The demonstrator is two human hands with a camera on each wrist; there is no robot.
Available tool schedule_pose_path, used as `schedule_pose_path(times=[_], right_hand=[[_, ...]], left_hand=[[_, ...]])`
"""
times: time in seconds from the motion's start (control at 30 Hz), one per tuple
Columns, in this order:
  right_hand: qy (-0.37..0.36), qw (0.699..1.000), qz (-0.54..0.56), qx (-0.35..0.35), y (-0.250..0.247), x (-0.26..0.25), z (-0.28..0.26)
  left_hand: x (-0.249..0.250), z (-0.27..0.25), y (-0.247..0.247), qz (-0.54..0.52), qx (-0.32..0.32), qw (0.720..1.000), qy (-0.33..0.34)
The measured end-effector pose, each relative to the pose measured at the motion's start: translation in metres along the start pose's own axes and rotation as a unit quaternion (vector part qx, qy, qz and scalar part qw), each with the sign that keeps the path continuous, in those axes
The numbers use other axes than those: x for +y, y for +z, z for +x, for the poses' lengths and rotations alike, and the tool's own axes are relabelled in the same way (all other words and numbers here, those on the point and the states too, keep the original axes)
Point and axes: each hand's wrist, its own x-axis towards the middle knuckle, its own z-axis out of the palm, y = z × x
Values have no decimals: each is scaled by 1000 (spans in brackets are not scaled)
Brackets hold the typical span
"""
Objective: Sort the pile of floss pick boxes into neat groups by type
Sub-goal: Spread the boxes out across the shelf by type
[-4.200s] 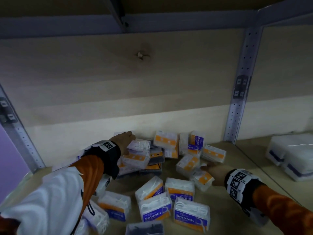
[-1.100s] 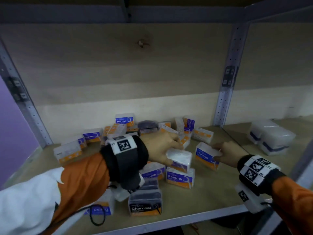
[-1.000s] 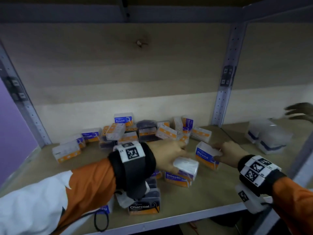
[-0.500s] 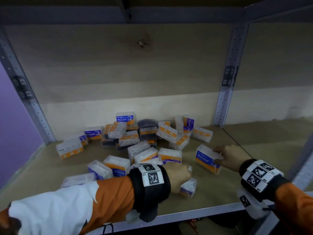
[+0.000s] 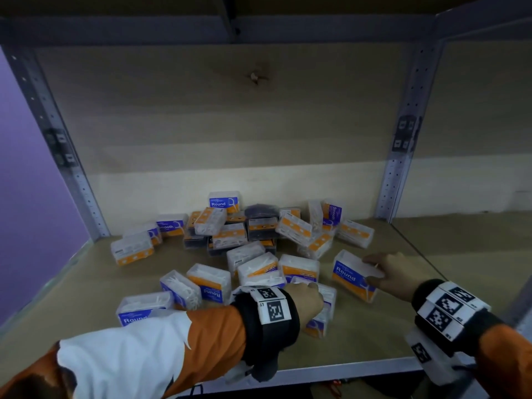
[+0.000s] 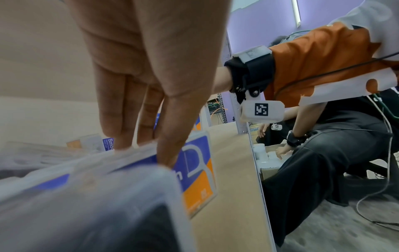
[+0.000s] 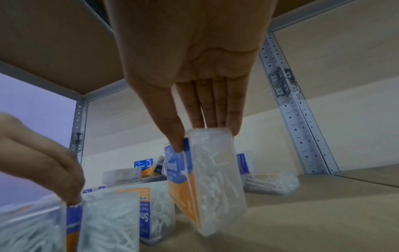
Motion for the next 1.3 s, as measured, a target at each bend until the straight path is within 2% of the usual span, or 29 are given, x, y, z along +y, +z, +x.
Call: schedule_pose_path(times=[0.23,0.43,0.7,0.8,0.93,1.3], right_hand=[[-30,999,-9,19,-7,-14,1],[-95,995,-9,42,-18,-40,7],[-183,981,-38,55,-37,-98,23],[-211,975,-45,47,-41,-124,32],[-248,965,-65,50,-44,-162,45],[-288,947,-142,3,-33,-261,86]], left_hand=[[-12,-11,6,-46,47,998,-9],[-35,-38,20,-102,103,988,-46],[-80,-87,76,-136,69,976,-156],[-96,-105,102,-182,63,959,-206],[-108,-125,131,-206,19,943,-260],[-112,-136,158,-270,29,921,-278]])
